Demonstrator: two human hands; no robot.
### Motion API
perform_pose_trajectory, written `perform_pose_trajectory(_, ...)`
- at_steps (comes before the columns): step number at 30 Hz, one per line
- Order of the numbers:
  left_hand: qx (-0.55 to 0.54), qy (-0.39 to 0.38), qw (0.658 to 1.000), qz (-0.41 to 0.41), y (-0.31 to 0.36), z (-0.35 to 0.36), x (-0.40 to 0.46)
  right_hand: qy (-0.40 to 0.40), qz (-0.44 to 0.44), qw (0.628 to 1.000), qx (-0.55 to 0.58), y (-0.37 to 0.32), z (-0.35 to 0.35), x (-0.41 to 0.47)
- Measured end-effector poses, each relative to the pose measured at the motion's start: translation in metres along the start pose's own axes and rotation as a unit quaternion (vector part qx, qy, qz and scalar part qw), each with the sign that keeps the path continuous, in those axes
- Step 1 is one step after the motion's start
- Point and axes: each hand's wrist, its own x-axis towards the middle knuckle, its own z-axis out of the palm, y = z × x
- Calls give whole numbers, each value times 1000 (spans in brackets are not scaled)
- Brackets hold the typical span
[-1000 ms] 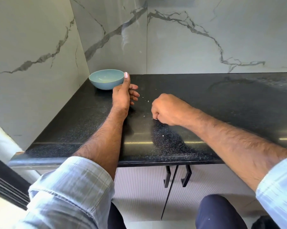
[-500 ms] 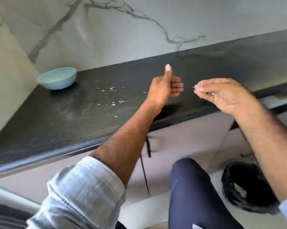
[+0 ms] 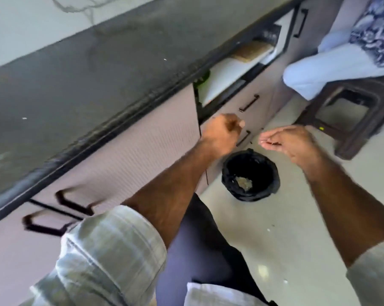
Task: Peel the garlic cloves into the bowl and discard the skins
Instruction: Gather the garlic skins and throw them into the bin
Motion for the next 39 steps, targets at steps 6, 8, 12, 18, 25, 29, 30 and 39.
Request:
perform_pose_trajectory(6, 144, -131, 974, -117, -60, 72, 35, 81, 130, 956, -251, 109, -27, 73)
perform_pose_trajectory(8, 148, -148, 966, -153, -79, 90, 49, 59, 92, 916, -387, 128, -26, 91)
perform_pose_trajectory(12, 136, -161, 950, -230, -112, 114, 71, 135, 58, 851, -504, 167, -26, 129)
perform_pose_trajectory(18, 246, -165, 932, -208, -169, 134, 89, 58, 137, 828, -541, 207, -18, 174)
perform_pose_trajectory(25, 247, -203, 924, -210, -217, 158, 74, 24, 162, 797, -581, 235, -13, 174)
perform_pose_trajectory(29, 197, -224, 926, -230, -220, 161, 76, -26, 187, 780, -597, 234, -7, 172)
perform_pose_trajectory(30, 175, -258, 923, -225, -224, 163, 76, -76, 217, 778, -585, 235, -5, 172)
perform_pose_trajectory(39, 213, -214, 924, -236, -228, 156, 71, 65, 174, 808, -559, 248, -13, 174)
